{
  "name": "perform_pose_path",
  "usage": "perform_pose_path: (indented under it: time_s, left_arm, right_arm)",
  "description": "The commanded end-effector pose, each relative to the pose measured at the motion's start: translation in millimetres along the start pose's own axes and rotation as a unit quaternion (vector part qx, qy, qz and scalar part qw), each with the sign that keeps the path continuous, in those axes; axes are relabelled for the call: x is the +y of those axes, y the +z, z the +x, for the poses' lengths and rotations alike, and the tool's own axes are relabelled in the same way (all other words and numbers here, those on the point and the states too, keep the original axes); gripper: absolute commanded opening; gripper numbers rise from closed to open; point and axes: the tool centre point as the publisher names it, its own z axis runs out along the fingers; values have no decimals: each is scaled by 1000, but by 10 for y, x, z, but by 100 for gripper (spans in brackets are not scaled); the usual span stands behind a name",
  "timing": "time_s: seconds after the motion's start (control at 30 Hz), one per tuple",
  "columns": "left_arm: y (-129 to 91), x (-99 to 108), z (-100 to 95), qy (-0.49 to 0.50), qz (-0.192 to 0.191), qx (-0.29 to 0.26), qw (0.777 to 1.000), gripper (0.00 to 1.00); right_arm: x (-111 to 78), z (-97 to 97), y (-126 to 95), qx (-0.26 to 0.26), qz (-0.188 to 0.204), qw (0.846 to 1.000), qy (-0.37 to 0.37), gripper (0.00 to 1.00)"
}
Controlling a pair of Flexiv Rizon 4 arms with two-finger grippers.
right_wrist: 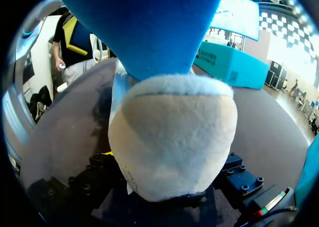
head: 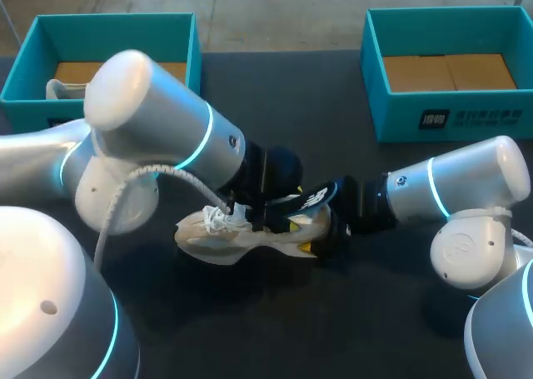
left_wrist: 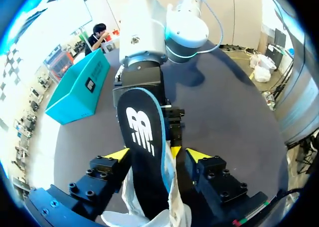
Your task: Take the shoe out of the shoebox, open the shoe tongue, remove and reinsert the insole, then place the shoe into the shoebox
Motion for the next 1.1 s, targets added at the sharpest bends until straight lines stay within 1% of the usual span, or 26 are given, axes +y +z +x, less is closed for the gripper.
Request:
perform_pose_path:
  time_s: [0.03, 0.07, 0.1, 0.17, 0.27, 0.3, 0.4, 0.57, 0.7, 0.73, 0.8, 0.93, 1.1]
  left_arm:
    - [40, 40, 76, -2, 10, -21, 1000, 83]
    - [55, 41, 71, -5, 14, -26, 1000, 93]
    - [70, 43, 67, -5, 14, -25, 1000, 95]
    - [95, 48, 62, -6, 27, -38, 999, 93]
    - [134, 56, 40, -8, 40, -43, 998, 88]
    - [152, 58, 30, -9, 40, -46, 998, 89]
    - [191, 55, -2, -13, 34, -48, 998, 90]
    - [212, 20, -39, -9, 34, -58, 998, 88]
    - [238, 6, -78, -13, 31, -60, 998, 84]
    - [238, 1, -85, -12, 29, -64, 997, 81]
    - [242, -1, -108, -13, 27, -64, 997, 79]
    - [279, 4, -159, -14, 22, -68, 997, 81]
    - [319, -2, -212, -20, 21, -66, 997, 79]
  right_arm:
    - [3, 20, 13, -2, 3, 1000, 0, 0]
    - [3, 20, 13, -2, 3, 1000, 0, 0]
    - [3, 20, 13, -2, 3, 1000, 0, 0]
    - [3, 20, 13, -2, 3, 1000, 0, 0]
    - [3, 20, 13, -2, 3, 1000, 0, 0]
    - [3, 20, 13, -2, 3, 1000, 0, 0]
    - [3, 20, 13, -2, 3, 1000, 0, 0]
    - [3, 20, 13, -2, 3, 1000, 0, 0]
    - [3, 20, 13, -2, 3, 1000, 0, 0]
    - [3, 20, 13, -2, 3, 1000, 0, 0]
    - [3, 20, 13, -2, 3, 1000, 0, 0]
    - [3, 20, 13, -2, 3, 1000, 0, 0]
    - [3, 20, 13, -2, 3, 1000, 0, 0]
